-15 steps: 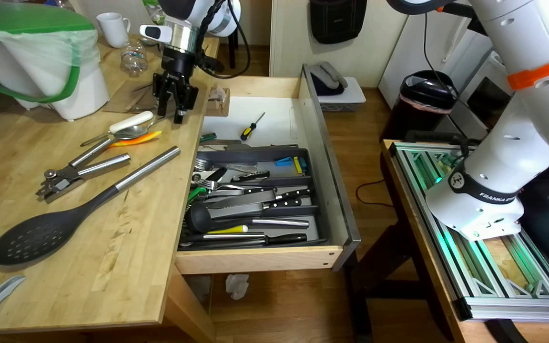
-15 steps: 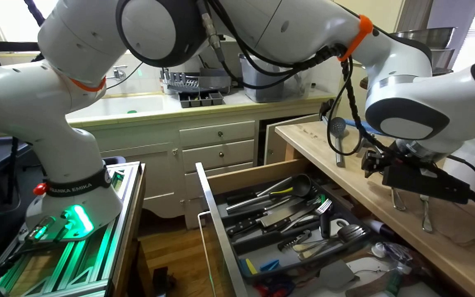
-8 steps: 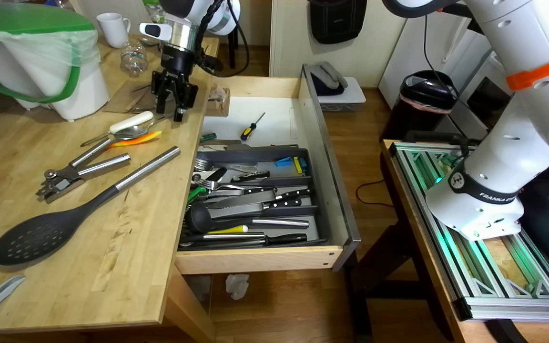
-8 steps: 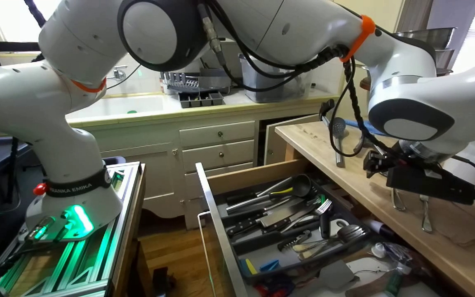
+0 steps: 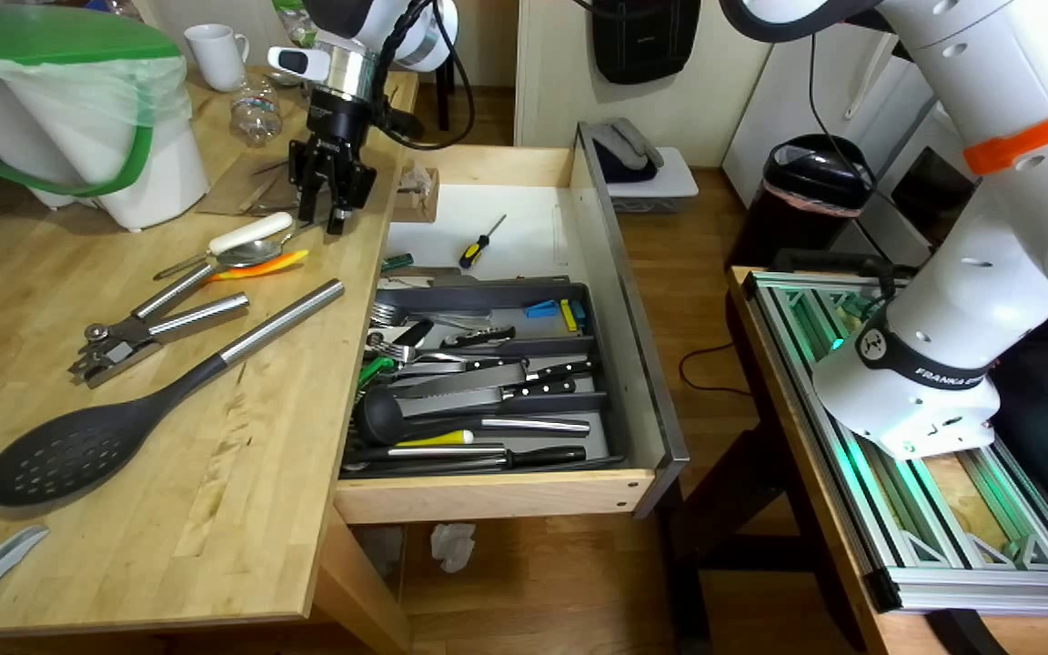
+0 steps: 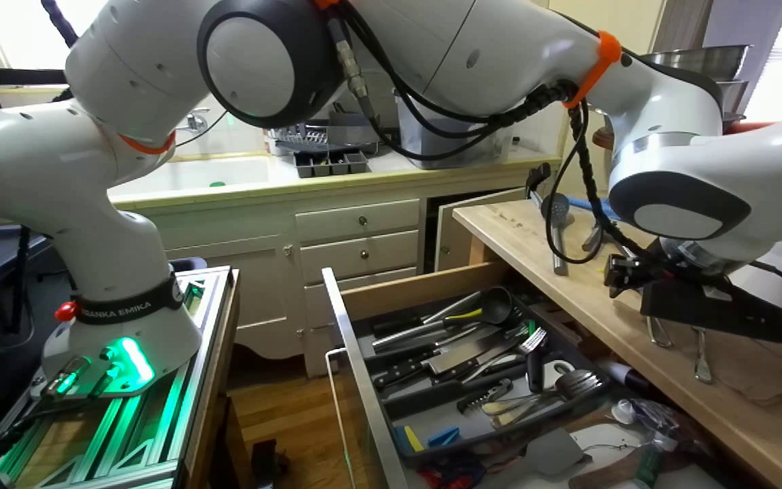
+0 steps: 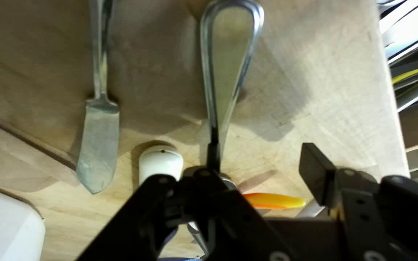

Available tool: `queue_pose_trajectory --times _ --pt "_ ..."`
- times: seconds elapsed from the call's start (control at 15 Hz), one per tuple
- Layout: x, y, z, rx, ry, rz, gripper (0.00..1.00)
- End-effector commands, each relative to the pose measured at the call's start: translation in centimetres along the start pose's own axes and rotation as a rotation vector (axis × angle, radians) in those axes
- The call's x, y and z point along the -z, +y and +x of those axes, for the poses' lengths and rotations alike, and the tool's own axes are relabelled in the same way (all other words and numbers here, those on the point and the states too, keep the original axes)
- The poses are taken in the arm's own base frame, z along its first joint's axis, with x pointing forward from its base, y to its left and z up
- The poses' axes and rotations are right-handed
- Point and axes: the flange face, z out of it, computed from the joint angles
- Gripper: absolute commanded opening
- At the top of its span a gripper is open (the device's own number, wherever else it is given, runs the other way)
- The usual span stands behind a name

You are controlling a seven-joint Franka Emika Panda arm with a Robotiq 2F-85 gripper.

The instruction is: Put the silver spoon in the open drawer.

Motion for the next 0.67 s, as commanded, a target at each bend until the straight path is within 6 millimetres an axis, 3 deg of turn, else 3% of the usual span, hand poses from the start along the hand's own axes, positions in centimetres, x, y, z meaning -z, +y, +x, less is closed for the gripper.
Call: queue_pose_trajectory --times 0.0,0.2,0.33,0.6 --pt "-0.39 0.83 -0.68 0.038 0.023 -0.012 0.65" --pt "-0.22 0.88 -0.69 0.055 0.028 -0.014 0.75" --pt "0.0 1.02 -0.75 0.063 0.039 -0.021 0.71" --pt "-0.26 1.3 -1.21 0.061 0.04 -0.018 0.72"
